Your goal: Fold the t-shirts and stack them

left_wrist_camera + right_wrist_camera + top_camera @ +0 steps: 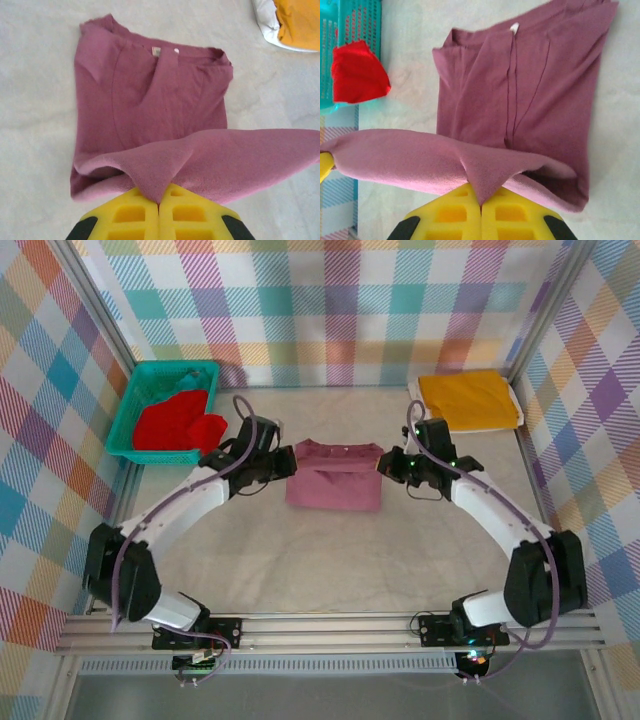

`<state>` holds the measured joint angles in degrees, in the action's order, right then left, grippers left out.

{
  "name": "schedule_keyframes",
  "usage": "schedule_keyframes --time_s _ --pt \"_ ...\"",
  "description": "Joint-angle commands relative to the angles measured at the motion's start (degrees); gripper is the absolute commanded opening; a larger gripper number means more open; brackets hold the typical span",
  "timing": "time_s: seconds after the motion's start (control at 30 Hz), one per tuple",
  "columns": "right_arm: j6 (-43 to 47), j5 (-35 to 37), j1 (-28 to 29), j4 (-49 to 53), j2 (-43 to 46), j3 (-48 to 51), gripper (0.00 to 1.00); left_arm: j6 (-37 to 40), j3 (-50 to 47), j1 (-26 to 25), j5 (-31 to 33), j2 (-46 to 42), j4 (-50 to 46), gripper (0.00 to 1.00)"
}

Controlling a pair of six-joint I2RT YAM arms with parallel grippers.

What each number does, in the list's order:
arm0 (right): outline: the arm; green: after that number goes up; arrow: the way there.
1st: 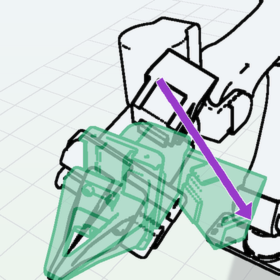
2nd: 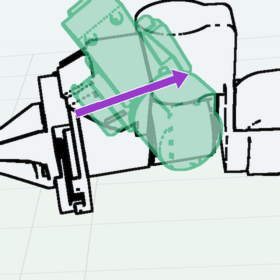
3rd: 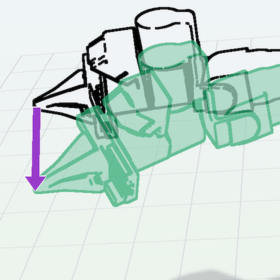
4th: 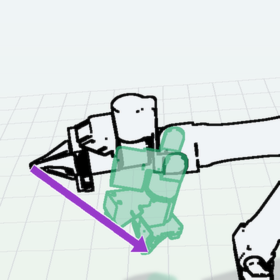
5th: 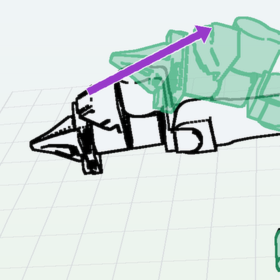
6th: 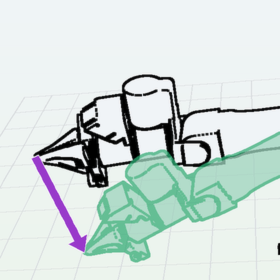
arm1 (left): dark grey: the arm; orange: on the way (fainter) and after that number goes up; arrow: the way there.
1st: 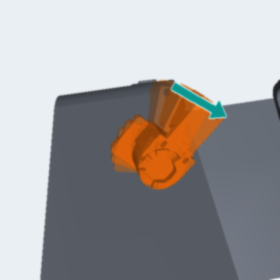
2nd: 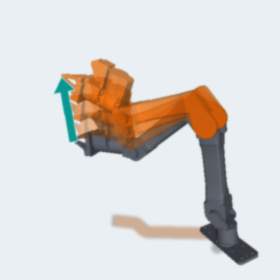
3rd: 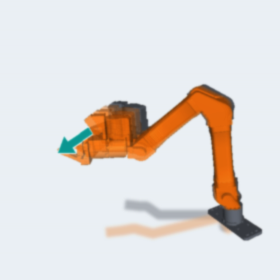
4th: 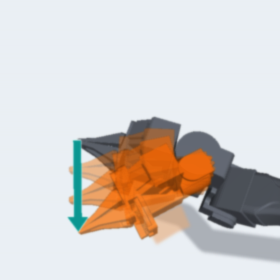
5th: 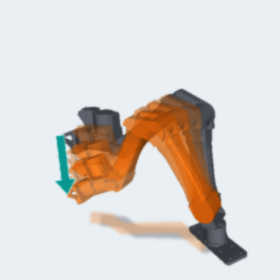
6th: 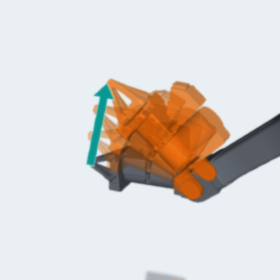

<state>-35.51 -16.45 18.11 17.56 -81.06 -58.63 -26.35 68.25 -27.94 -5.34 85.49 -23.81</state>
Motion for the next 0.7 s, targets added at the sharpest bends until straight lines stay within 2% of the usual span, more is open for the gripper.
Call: schedule_keyframes --time_s 0.0,0.4,0.43,0.47,0.5,0.53,0.57,0.67 --pt "1.4 0.6 -1.6 -2.6 -2.8 -3.1 0.00 4.8 4.0 2.1 -0.5 3.7 -0.3 0.00" --pt "3.6 0.4 -4.1 -3.8 -13.1 -11.6 0.00 10.4 16.7 7.3 -1.8 17.4 -1.0 0.00" --pt "3.7 0.9 -4.5 -3.8 -14.5 -12.8 0.00 10.8 18.7 7.8 -1.8 19.4 -1.5 0.11" --pt "3.7 1.5 -4.9 -3.7 -16.3 -14.6 0.12 11.5 21.7 8.3 -2.0 21.9 -2.1 0.26" --pt "3.6 1.7 -5.5 -3.3 -18.3 -16.8 0.29 12.3 24.9 8.8 -2.1 24.7 -3.1 0.41" --pt "3.7 1.4 -6.1 -2.7 -20.1 -19.0 0.32 12.9 28.5 9.1 -2.0 27.1 -4.1 0.49" --pt "3.8 1.4 -6.8 -1.1 -22.4 -22.1 0.34 13.7 32.4 9.5 -1.8 29.7 -5.3 0.54" --pt "2.4 0.7 -8.8 2.4 -25.9 -28.4 0.35 14.5 41.0 10.0 -1.5 34.2 -8.6 0.56"
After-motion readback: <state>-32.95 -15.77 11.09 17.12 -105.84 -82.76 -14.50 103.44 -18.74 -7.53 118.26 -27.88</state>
